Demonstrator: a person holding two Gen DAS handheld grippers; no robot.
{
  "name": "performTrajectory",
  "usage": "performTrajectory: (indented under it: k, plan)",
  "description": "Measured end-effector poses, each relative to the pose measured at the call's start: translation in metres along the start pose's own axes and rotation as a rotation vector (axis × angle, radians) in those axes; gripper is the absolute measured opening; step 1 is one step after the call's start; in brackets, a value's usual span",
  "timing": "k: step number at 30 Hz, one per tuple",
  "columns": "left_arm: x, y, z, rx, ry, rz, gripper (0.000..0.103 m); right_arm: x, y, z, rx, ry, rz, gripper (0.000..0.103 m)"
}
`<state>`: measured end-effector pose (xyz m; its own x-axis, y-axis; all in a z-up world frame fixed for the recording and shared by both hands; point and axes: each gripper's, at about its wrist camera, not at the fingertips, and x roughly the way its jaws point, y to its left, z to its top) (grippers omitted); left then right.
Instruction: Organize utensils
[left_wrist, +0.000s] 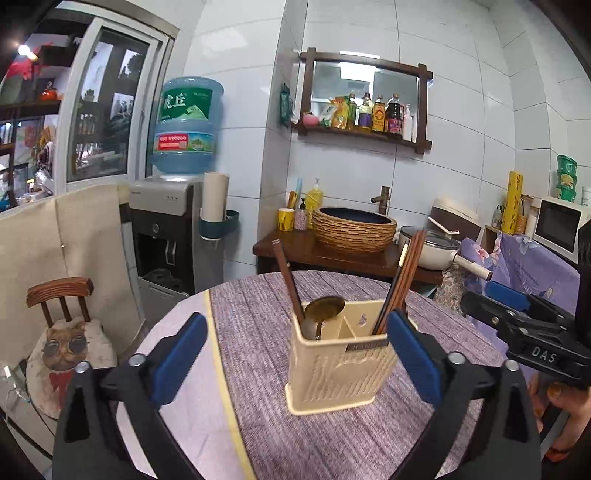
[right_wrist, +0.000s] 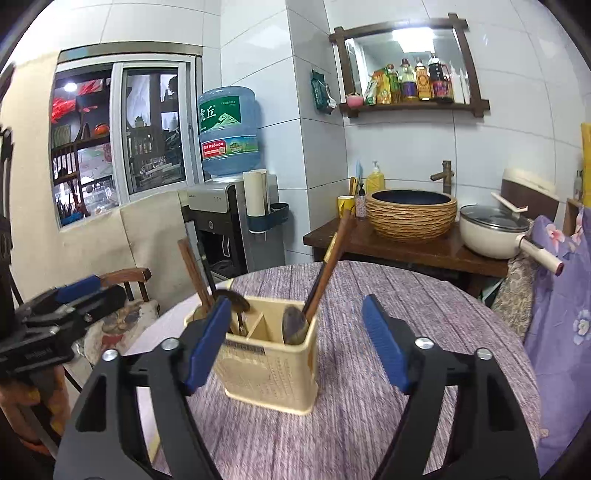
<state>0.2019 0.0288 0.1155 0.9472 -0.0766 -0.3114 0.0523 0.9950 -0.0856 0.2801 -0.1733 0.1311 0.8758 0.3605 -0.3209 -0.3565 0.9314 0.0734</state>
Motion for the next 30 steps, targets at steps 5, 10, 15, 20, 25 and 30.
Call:
performTrajectory:
  k: [5,10,15,20,25,30]
  plan:
    - [-0.029,0.005,-0.036,-0.013,0.014,0.007,0.098,-0.033,0.01,-0.048,-0.033,0.004,-0.009,0.096]
    - [-0.057,0.015,-0.078,-0.094,0.034,0.028,0.098,-0.056,0.019,-0.1,-0.007,0.019,0.025,0.097]
    - [-0.086,0.017,-0.111,-0.104,0.037,0.058,0.098,-0.083,0.03,-0.14,0.023,0.033,0.072,0.097]
    - [-0.116,0.015,-0.134,-0.093,0.006,0.053,0.098,-0.121,0.035,-0.158,0.048,-0.012,0.087,0.097]
    - [-0.136,0.006,-0.147,-0.063,-0.021,0.052,0.098,-0.157,0.04,-0.165,0.078,-0.074,0.096,0.097]
    - [-0.146,-0.002,-0.154,-0.049,-0.039,0.041,0.098,-0.183,0.045,-0.175,0.079,-0.119,0.063,0.097]
